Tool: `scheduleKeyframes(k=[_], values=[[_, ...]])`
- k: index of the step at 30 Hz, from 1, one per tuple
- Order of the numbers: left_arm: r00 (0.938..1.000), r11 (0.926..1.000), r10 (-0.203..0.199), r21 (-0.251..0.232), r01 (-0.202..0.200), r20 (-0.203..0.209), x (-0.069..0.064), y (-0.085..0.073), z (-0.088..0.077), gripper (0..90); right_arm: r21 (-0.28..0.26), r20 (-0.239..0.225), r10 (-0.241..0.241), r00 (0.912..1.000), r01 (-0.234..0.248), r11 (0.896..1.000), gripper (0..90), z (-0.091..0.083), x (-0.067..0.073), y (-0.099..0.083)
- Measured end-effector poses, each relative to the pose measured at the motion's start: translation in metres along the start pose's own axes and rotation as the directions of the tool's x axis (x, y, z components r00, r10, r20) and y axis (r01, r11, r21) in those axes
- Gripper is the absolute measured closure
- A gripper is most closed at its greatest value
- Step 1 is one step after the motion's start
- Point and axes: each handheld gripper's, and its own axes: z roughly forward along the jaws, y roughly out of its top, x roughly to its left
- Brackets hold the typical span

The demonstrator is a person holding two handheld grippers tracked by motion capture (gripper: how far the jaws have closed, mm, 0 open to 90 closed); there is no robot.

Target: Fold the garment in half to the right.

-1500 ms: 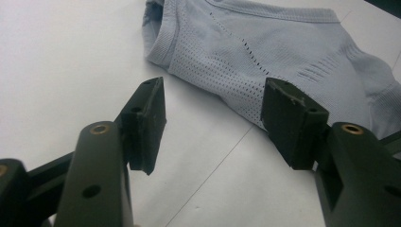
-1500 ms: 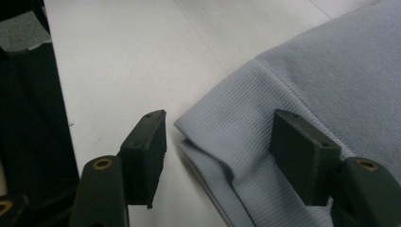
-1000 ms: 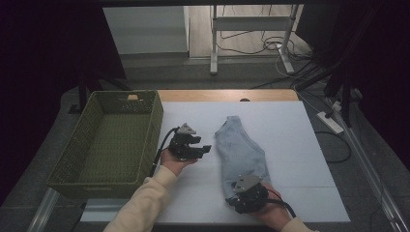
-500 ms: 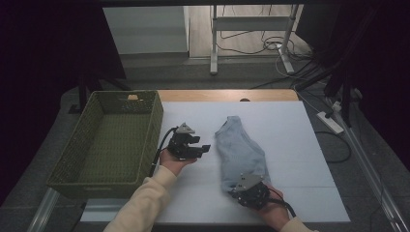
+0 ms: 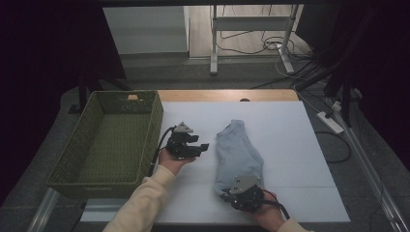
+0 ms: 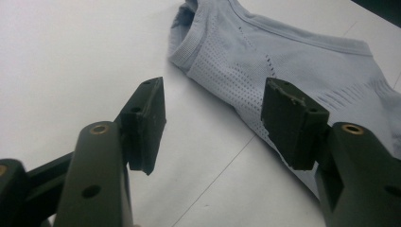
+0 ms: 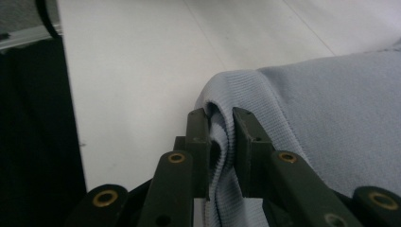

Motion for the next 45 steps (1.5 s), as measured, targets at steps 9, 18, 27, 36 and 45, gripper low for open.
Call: scheduleKeyframes(k=[9, 18, 27, 36, 45], values=[[1.0, 1.0, -0.004, 0.003, 0.004, -0.001, 0.001, 0.0, 0.0, 40.6, -0.007, -0.026, 0.006, 0.9996, -0.006, 1.0, 76.9, 0.0, 0.002, 0.001], [1.0, 1.0, -0.006, 0.001, 0.006, 0.001, 0.002, -0.001, -0.001, 40.6, -0.006, -0.038, 0.027, 0.9989, -0.027, 1.0, 76.8, -0.004, -0.002, -0.001], [1.0, 1.0, -0.009, -0.002, 0.009, 0.003, 0.002, -0.001, -0.001, 40.6, -0.005, -0.047, 0.041, 0.998, -0.041, 0.999, 76.9, -0.014, -0.006, -0.008], [0.9999, 0.9999, -0.01, -0.005, 0.01, 0.003, 0.002, -0.001, -0.002, 40.6, 0.002, -0.048, 0.042, 0.998, -0.042, 0.999, 76.9, -0.018, -0.006, -0.012], [1.0, 1.0, -0.005, -0.001, 0.005, 0.003, 0.001, -0.001, 0.0, 40.4, -0.009, -0.051, 0.048, 0.9976, -0.048, 0.999, 62.8, -0.018, -0.005, -0.014]])
